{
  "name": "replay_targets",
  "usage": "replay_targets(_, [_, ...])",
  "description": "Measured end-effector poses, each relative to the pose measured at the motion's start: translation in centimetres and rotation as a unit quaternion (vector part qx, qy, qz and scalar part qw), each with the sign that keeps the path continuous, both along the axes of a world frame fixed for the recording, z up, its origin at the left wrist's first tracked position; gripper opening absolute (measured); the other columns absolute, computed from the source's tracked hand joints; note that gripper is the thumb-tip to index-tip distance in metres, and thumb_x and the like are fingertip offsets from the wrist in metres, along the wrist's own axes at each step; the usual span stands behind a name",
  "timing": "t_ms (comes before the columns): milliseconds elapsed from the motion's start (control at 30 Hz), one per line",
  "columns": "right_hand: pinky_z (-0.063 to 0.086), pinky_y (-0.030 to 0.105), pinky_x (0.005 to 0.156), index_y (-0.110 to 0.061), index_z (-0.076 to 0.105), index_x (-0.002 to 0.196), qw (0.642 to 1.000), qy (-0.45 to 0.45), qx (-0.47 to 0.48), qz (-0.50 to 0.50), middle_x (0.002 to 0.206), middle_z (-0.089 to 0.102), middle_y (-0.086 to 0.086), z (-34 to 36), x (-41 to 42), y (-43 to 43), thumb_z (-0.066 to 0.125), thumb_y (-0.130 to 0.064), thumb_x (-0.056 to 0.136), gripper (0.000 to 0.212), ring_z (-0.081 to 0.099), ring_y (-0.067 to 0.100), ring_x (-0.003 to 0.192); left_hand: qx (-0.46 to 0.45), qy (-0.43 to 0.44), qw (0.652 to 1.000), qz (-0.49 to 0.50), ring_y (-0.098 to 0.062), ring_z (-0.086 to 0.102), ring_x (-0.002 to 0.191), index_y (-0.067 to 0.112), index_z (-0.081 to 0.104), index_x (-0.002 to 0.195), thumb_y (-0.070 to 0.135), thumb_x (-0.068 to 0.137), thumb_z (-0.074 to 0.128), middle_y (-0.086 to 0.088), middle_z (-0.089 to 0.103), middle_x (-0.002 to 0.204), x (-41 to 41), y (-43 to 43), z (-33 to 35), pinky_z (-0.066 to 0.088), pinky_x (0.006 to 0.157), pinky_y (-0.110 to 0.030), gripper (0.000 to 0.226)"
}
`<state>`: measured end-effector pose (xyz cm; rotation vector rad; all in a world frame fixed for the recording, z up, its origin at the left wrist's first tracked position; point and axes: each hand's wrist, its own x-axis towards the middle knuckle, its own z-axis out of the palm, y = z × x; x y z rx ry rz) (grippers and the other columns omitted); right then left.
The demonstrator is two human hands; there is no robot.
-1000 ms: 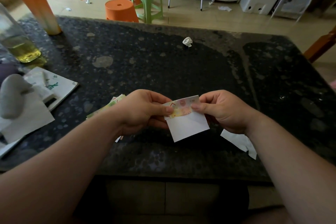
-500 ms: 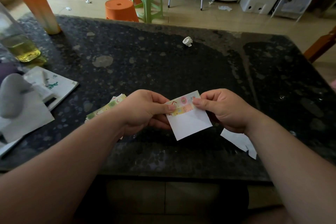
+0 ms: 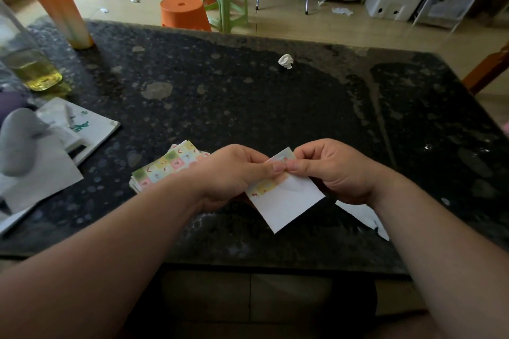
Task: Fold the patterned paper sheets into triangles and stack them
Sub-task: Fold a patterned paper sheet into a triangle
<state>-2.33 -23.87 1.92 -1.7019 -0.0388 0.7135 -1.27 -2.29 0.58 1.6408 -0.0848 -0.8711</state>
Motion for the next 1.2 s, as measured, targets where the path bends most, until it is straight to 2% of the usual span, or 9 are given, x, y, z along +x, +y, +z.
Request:
replay_targets(100, [0.056,0.041,0.081,-0.008,0.071,0.083,1.0,0.004,0.009,-0.013,0.092,0.074,0.012,0.0,0.1,0.0,0.07,-0.03,0.082,0.022,0.071,0.025,0.085,-0.008,-0.019,0.999,0.048,-0.026,0.074,0.098,0.008,0.081,0.095,0.039,0.071,0.079,-0.011,0.078,0.099,-0.2,-0.4,0.0,0.057,0.091,-0.043,0.039])
replay_targets(233, [0.057,0.043,0.081,-0.018,0.074,0.074,0.999,-0.012,0.006,-0.035,0.093,0.075,0.011,0.3,0.0,0.1,0.07,-0.033,0.083,0.017,0.072,0.027,0.088,-0.018,-0.031,0.994,0.102,-0.028,0.075,0.094,0.011,0.081,0.084,0.039,0.075,0.081,-0.012,0.078,0.095,-0.1,-0.6,0.0,0.058,0.091,-0.048,0.03])
replay_targets(367, [0.06,0.038,0.073,-0.011,0.069,0.076,0.997,-0.036,-0.01,-0.064,0.091,0.076,0.013,0.7,0.0,-0.3,0.067,-0.025,0.092,0.022,0.074,0.028,0.086,-0.032,-0.015,0.994,0.099,-0.031,0.075,0.094,0.01,0.081,0.086,0.031,0.087,0.073,-0.015,0.078,0.097,-0.1,-0.3,0.4,0.059,0.091,-0.052,0.023])
replay_targets(467, [0.059,0.034,0.067,-0.009,0.068,0.076,0.997,-0.03,-0.017,-0.074,0.088,0.076,0.012,0.8,-0.2,-0.7,0.063,-0.017,0.098,0.023,0.073,0.025,0.082,0.004,-0.044,0.996,0.077,-0.03,0.076,0.089,0.015,0.079,0.075,0.04,0.076,0.075,-0.013,0.078,0.09,0.0,0.0,0.7,0.06,0.088,-0.052,0.025])
replay_targets(667, [0.057,0.028,0.06,-0.008,0.066,0.076,0.996,-0.015,-0.003,-0.084,0.083,0.076,0.009,0.8,-0.4,-0.5,0.062,-0.016,0.098,0.024,0.075,0.021,0.077,0.087,-0.116,0.989,0.034,-0.03,0.075,0.087,0.03,0.071,0.069,0.059,0.08,0.066,-0.003,0.077,0.086,0.2,0.1,0.3,0.059,0.088,-0.056,0.031])
replay_targets(767, [0.055,0.024,0.055,-0.01,0.067,0.074,0.997,-0.001,0.015,-0.078,0.079,0.074,0.007,1.2,-0.4,-0.7,0.065,-0.016,0.095,0.022,0.073,0.017,0.07,0.121,-0.197,0.973,0.005,-0.015,0.064,0.069,0.035,0.067,0.071,0.051,0.094,0.061,0.011,0.069,0.072,0.3,0.5,0.2,0.057,0.074,-0.039,0.029])
replay_targets(867, [0.055,0.023,0.059,-0.005,0.071,0.089,1.0,-0.009,0.018,-0.005,0.082,0.074,0.005,1.7,-0.1,-0.5,0.067,-0.014,0.09,0.009,0.071,0.015,0.073,0.138,-0.239,0.957,-0.09,-0.006,0.055,0.065,0.031,0.066,0.074,0.047,0.096,0.062,0.012,0.062,0.067,0.3,0.8,0.8,0.05,0.069,-0.036,0.028])
replay_targets(1033, [0.057,0.024,0.069,-0.007,0.073,0.092,0.991,0.003,-0.049,0.123,0.087,0.076,0.003,2.0,0.4,0.4,0.063,-0.001,0.095,0.012,0.074,0.014,0.082,0.117,-0.214,0.951,-0.188,0.004,0.05,0.053,0.028,0.062,0.069,0.037,0.098,0.063,0.016,0.058,0.059,-0.1,0.2,1.5,0.04,0.054,-0.014,0.03])
replay_targets(1200, [0.056,0.023,0.072,-0.012,0.074,0.092,0.979,0.007,-0.09,0.184,0.088,0.077,-0.002,2.3,0.4,0.9,0.064,-0.009,0.097,0.012,0.073,0.01,0.084,0.111,-0.197,0.945,-0.238,0.005,0.052,0.054,0.021,0.064,0.076,0.032,0.099,0.061,0.018,0.058,0.06,0.2,0.9,1.9,0.041,0.055,-0.011,0.026])
